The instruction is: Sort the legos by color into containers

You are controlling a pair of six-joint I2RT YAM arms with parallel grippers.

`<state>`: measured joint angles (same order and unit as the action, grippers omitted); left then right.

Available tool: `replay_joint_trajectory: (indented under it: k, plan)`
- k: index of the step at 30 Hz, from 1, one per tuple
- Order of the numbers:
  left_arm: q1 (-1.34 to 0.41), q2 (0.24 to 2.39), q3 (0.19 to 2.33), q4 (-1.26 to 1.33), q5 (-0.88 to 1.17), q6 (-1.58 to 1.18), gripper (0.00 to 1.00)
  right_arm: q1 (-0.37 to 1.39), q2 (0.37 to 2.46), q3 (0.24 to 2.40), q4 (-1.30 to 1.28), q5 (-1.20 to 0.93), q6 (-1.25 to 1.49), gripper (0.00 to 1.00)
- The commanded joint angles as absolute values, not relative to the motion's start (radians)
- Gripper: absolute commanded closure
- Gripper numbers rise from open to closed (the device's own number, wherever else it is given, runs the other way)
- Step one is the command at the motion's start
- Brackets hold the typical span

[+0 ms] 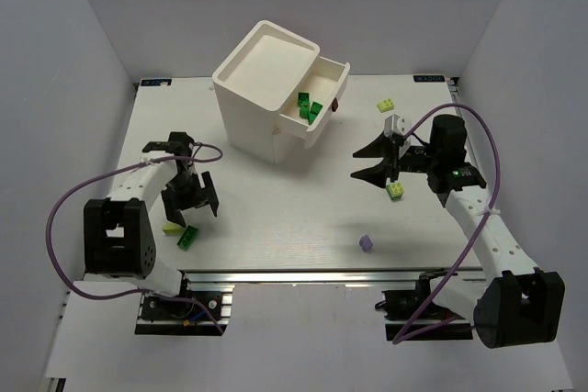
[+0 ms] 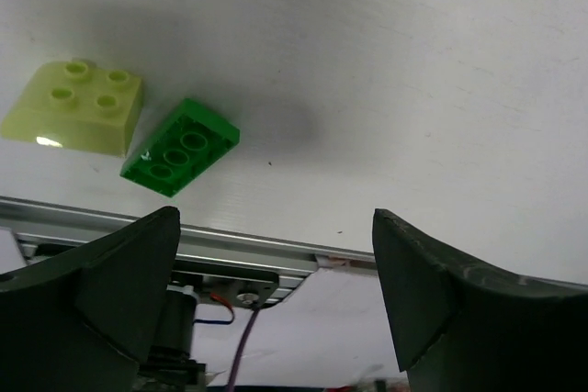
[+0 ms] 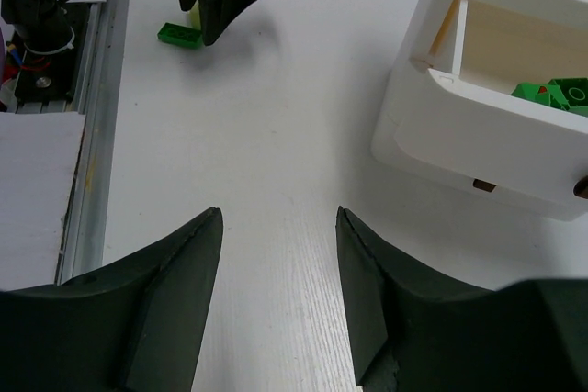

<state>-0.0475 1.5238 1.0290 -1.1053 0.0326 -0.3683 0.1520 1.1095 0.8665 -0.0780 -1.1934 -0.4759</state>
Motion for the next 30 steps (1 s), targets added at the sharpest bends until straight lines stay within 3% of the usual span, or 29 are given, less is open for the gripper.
replay_joint_trajectory:
  k: [1, 6, 15, 30]
  plan:
    - [-0.04, 1.402, 0.983, -1.117, 0.014, -0.503, 0.06, 0.141, 1.089, 0.854, -0.048, -1.224, -0.463, 0.42]
    - [-0.029, 1.249, 0.885, -1.104, -0.029, -0.731, 0.03, 0.13, 1.095, 0.847, -0.035, -1.238, -0.456, 0.42]
    - [0.021, 1.244, 0.842, -1.241, -0.202, -1.034, 0.02, 0.118, 1.094, 0.835, -0.048, -1.262, -0.471, 0.42]
    - [0.115, 1.394, 0.799, -0.979, -0.133, -0.942, 0.02, 0.095, 1.072, 0.827, -0.092, -1.266, -0.491, 0.42]
